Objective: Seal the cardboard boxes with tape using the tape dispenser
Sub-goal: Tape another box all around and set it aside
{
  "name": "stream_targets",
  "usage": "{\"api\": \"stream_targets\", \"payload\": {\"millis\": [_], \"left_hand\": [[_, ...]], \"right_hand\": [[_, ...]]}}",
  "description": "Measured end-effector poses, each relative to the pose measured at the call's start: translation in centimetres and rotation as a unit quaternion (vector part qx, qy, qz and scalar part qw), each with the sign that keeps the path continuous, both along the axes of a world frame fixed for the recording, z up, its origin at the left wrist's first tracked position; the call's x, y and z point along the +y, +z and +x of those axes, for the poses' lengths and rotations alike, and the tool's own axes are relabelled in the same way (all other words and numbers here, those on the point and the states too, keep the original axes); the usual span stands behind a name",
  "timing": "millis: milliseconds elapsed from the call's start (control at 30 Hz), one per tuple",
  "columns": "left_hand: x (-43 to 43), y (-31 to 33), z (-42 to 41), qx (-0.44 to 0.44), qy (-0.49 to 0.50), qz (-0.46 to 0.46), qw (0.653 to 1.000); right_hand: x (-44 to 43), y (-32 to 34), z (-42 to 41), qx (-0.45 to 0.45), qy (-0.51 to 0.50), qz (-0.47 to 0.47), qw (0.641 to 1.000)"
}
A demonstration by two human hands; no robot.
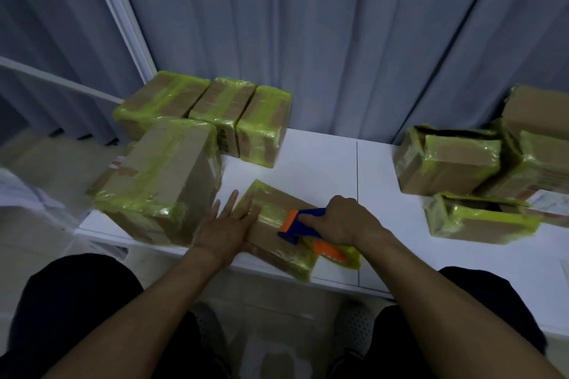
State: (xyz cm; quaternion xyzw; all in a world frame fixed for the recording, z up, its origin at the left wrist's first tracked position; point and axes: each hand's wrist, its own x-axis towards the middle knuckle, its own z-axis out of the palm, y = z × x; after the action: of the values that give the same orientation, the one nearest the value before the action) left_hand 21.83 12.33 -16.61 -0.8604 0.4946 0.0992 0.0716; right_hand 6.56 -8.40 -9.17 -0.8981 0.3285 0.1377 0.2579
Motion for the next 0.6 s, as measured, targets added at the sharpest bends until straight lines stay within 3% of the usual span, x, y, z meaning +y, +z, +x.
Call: {"api": "stream_targets", "payload": {"millis": [100, 167, 400, 600], "left_hand": [[-0.8, -0.3, -0.9, 0.123, -0.025, -0.073, 0.989], [-1.4, -0.9, -1.6, 0.155, -0.02, -0.084, 0.984], [-1.7, -2.0, -1.4, 0.17, 0.005, -0.077, 0.982], [-1.7, -2.0, -1.6, 0.145, 0.001, -0.069, 0.987]], "right_hand": [[-0.2, 0.2, 0.3, 0.011, 0.002, 0.01, 1.0], [-0.6, 0.3, 0.2, 0.016, -0.009, 0.047, 0.999], [-1.9, 0.8, -1.6, -0.051, -0.056, 0.155, 0.985], [-1.5, 0.3, -3.6, -0.117, -0.095, 0.133, 0.98]]}}
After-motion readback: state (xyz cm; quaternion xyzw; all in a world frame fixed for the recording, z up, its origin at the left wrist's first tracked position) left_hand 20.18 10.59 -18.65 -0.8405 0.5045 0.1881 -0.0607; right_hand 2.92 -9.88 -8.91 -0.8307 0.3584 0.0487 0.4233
